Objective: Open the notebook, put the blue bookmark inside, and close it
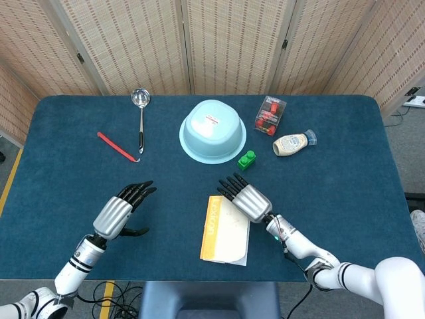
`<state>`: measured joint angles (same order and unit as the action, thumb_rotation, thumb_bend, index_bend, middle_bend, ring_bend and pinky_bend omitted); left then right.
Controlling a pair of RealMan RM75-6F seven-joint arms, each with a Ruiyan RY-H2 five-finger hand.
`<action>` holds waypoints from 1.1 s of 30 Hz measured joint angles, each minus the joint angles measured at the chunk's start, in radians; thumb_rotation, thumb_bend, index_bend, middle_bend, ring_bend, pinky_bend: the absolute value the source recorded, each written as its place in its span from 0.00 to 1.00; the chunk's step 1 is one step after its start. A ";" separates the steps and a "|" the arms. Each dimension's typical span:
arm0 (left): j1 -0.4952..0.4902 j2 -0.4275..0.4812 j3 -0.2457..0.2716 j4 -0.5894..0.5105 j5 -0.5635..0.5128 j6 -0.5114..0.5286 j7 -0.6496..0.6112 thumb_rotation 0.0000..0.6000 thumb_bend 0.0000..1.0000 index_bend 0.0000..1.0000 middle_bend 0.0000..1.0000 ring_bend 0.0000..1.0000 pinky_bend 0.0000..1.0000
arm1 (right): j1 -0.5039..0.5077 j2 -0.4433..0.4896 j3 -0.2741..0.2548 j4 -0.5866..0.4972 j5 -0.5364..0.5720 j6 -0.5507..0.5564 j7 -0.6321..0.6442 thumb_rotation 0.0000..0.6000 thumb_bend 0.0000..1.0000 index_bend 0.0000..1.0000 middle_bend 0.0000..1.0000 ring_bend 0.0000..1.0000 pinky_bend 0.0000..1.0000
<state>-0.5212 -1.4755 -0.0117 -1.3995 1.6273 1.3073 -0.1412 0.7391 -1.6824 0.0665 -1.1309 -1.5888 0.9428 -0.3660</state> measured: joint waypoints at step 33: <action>0.205 0.201 -0.030 -0.088 -0.163 0.145 0.119 1.00 0.16 0.13 0.08 0.13 0.17 | -0.528 0.604 -0.108 -0.477 0.049 0.606 0.125 1.00 0.20 0.00 0.04 0.00 0.03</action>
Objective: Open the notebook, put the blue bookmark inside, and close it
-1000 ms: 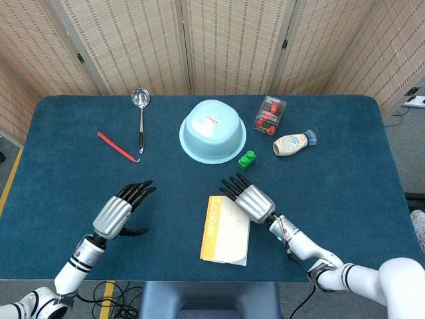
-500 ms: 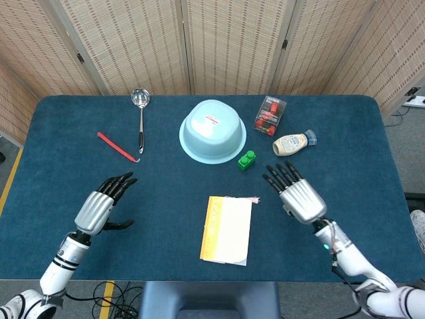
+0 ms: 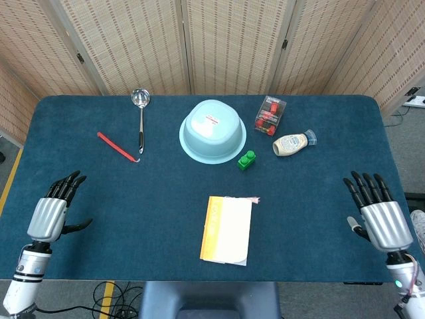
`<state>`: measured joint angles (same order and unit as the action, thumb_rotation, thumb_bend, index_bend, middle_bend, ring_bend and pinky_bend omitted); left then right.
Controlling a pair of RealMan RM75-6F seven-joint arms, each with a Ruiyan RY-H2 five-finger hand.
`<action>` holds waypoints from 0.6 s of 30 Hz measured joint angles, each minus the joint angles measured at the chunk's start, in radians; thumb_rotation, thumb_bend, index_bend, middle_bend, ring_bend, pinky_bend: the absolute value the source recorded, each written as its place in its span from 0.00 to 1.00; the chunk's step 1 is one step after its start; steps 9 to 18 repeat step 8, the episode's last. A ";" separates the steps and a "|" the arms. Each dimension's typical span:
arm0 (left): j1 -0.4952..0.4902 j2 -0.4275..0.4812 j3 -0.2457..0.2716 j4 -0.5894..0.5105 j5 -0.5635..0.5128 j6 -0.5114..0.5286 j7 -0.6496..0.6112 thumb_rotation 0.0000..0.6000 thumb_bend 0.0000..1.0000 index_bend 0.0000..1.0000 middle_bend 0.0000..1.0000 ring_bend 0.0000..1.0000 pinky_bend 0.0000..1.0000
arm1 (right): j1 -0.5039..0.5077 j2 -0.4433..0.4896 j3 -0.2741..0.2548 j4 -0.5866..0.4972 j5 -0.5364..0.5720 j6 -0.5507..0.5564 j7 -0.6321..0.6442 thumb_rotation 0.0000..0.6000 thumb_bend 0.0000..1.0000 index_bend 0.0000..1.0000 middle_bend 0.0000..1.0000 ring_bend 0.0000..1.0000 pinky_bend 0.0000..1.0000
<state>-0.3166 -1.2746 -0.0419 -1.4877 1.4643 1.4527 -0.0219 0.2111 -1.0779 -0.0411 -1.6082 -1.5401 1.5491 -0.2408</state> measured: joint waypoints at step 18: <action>0.104 0.019 0.029 -0.059 -0.022 0.085 0.086 1.00 0.16 0.13 0.08 0.13 0.17 | -0.105 -0.013 -0.026 0.037 -0.028 0.087 0.067 1.00 0.20 0.00 0.05 0.00 0.04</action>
